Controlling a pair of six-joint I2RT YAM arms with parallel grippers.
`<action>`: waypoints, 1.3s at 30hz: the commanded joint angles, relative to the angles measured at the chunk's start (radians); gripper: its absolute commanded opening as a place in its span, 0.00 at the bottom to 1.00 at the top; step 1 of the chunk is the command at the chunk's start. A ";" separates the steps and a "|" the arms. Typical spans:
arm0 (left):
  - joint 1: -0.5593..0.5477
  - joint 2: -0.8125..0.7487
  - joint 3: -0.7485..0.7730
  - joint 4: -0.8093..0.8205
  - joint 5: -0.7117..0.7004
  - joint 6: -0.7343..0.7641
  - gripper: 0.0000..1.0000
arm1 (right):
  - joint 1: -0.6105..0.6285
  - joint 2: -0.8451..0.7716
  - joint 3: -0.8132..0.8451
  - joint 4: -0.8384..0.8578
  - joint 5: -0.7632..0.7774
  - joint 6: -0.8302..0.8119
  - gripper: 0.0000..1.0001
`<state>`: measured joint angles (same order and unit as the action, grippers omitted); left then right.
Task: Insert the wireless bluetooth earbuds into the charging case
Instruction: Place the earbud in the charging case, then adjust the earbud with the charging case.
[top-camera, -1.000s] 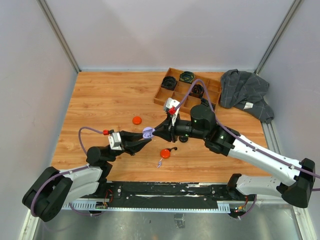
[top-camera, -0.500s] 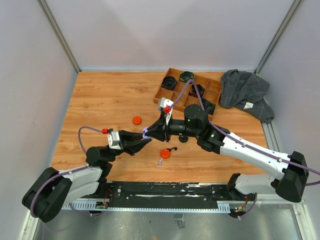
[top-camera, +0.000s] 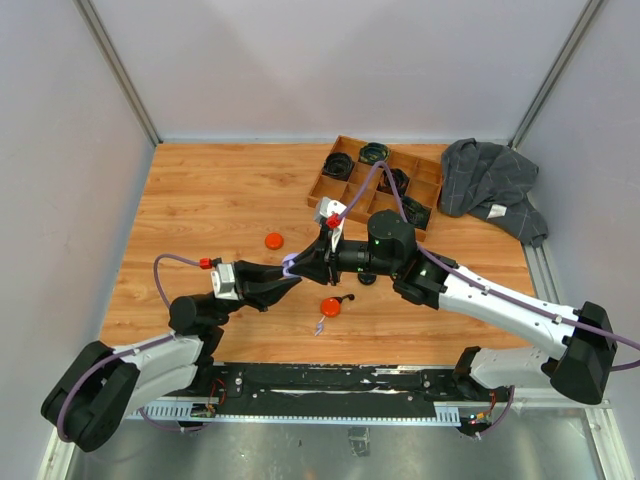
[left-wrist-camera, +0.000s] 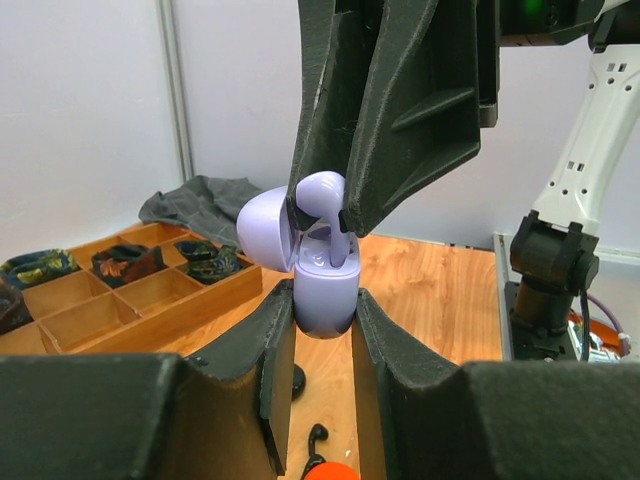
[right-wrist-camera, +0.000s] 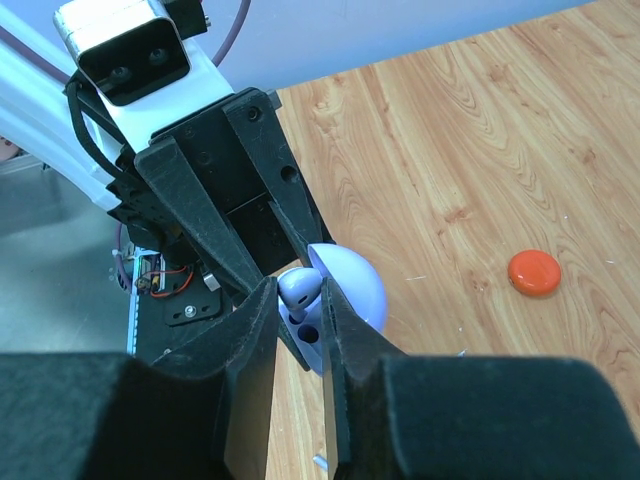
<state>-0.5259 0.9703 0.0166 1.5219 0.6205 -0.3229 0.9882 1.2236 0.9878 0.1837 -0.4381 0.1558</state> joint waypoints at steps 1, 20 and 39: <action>-0.005 -0.025 0.014 0.087 -0.013 -0.002 0.00 | 0.010 -0.002 -0.016 0.003 0.013 -0.002 0.24; -0.005 -0.046 -0.009 -0.061 -0.041 0.071 0.00 | 0.010 -0.040 0.012 -0.092 0.066 -0.035 0.46; -0.005 -0.053 -0.044 -0.125 -0.097 0.137 0.00 | 0.015 -0.018 0.048 -0.118 0.034 -0.035 0.43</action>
<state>-0.5259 0.9268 0.0090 1.3907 0.5350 -0.2085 0.9924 1.1954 0.9924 0.0414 -0.3561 0.1162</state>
